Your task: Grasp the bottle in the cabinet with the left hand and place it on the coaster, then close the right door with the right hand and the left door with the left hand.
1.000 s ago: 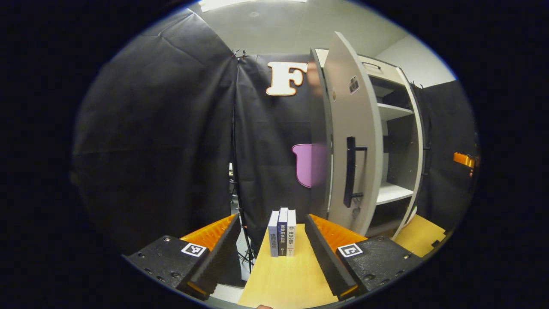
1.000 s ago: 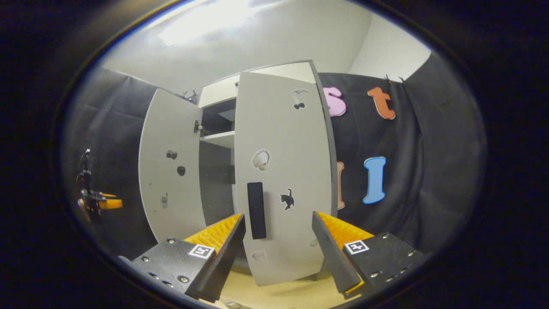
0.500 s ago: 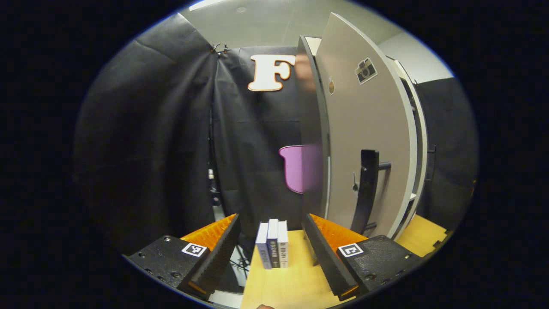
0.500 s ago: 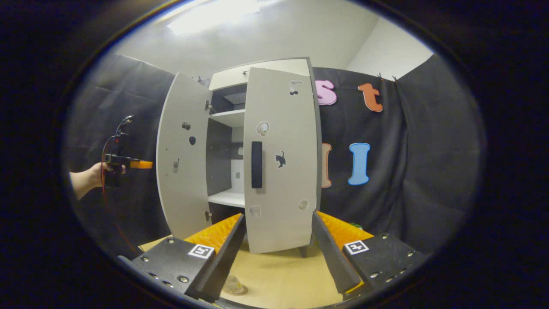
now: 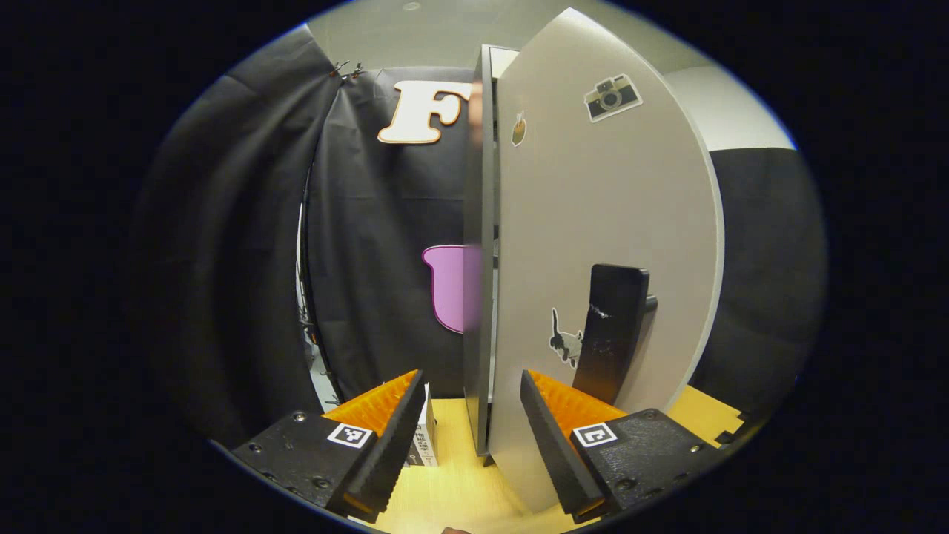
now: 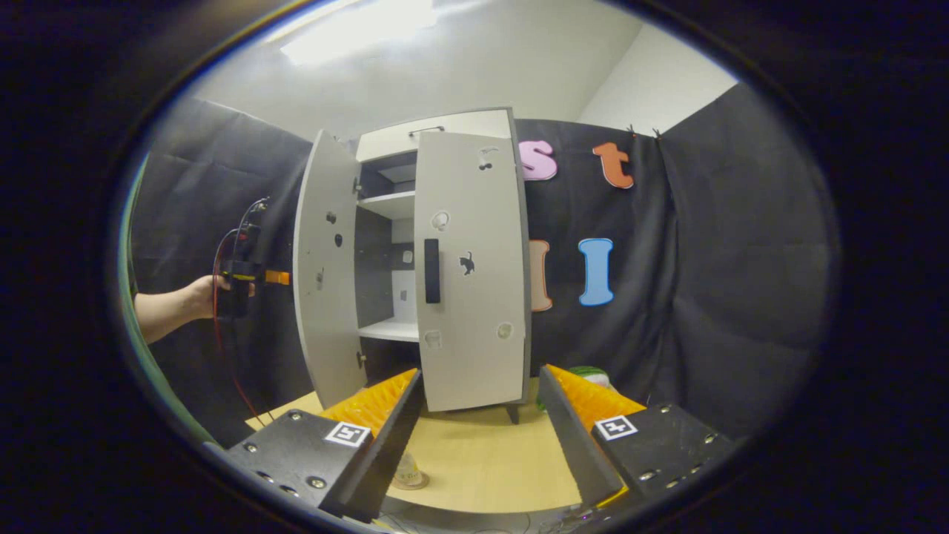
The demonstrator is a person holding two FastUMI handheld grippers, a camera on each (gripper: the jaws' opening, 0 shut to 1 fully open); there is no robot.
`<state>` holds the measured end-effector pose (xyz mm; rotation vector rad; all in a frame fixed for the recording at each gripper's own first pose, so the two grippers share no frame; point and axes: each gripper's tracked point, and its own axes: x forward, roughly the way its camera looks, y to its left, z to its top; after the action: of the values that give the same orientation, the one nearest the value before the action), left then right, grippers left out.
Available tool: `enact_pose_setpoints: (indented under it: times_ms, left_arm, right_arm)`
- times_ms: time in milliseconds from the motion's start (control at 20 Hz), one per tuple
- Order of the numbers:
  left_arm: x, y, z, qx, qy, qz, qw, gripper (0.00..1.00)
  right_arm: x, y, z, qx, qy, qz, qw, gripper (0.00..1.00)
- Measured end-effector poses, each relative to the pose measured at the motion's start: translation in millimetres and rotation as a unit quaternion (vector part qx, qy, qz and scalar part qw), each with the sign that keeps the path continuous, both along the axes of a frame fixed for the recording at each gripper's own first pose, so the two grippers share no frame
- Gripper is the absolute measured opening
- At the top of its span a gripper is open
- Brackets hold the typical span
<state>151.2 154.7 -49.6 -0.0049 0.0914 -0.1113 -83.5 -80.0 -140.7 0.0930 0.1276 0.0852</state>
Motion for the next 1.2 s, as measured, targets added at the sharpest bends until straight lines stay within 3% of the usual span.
enact_pose_setpoints:
  times_ms: [450,900,1200]
  left_arm:
    - [4,-30,-2,-0.006,-0.001,-0.007,1.000,0.83]
    - [7,-48,3,0.019,-0.012,0.005,1.000,0.83]
    - [5,-50,1,0.017,-0.010,0.033,0.999,0.83]
  right_arm:
    - [28,-1,9,-0.005,-0.001,0.011,1.000,0.94]
    - [60,-7,7,-0.002,-0.002,0.014,1.000,0.94]
    - [46,-17,8,0.013,-0.004,-0.026,1.000,0.94]
